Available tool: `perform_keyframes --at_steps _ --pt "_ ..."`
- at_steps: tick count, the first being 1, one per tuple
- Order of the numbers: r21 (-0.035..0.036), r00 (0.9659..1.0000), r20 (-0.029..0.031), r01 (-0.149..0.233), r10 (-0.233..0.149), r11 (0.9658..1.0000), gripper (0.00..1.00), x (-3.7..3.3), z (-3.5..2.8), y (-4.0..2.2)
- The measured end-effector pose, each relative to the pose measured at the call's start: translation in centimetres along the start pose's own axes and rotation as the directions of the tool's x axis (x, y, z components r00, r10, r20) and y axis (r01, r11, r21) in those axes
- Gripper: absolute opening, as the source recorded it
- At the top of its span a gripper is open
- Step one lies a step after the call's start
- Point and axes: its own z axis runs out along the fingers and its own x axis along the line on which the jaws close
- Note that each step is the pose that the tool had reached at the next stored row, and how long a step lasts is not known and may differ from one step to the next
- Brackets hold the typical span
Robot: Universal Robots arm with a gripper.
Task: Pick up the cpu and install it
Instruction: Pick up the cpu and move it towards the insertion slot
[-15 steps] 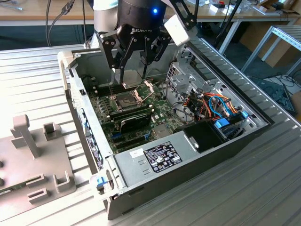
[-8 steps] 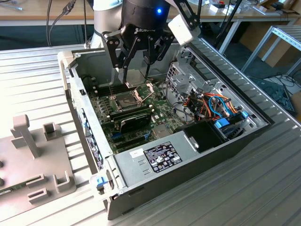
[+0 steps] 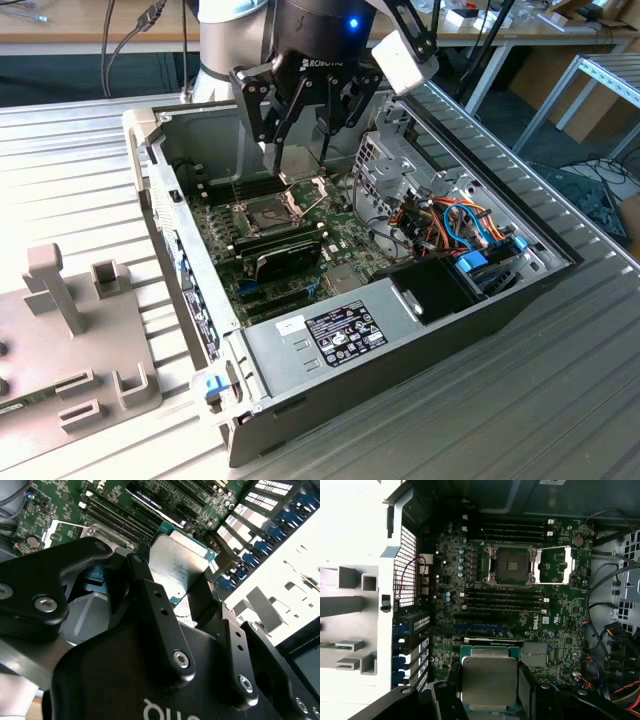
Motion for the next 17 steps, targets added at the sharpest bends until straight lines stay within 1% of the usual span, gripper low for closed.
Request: perform_keyframes --at_steps 7,8,9,17 --pt "0.0001 1.0 0.0 0.0 0.0 1.0 0.55 -1.84 -0.03 -0.09" --pt "0.0001 1.0 0.0 0.0 0.0 1.0 0.55 -2.37 -0.03 -0.11" --pt "0.0001 1.0 0.0 0.0 0.0 1.0 0.55 -2.72 -0.04 -0.13" --pt "0.0 1.0 0.0 0.0 0.0 1.0 0.55 -4.67 -0.06 -0.22"
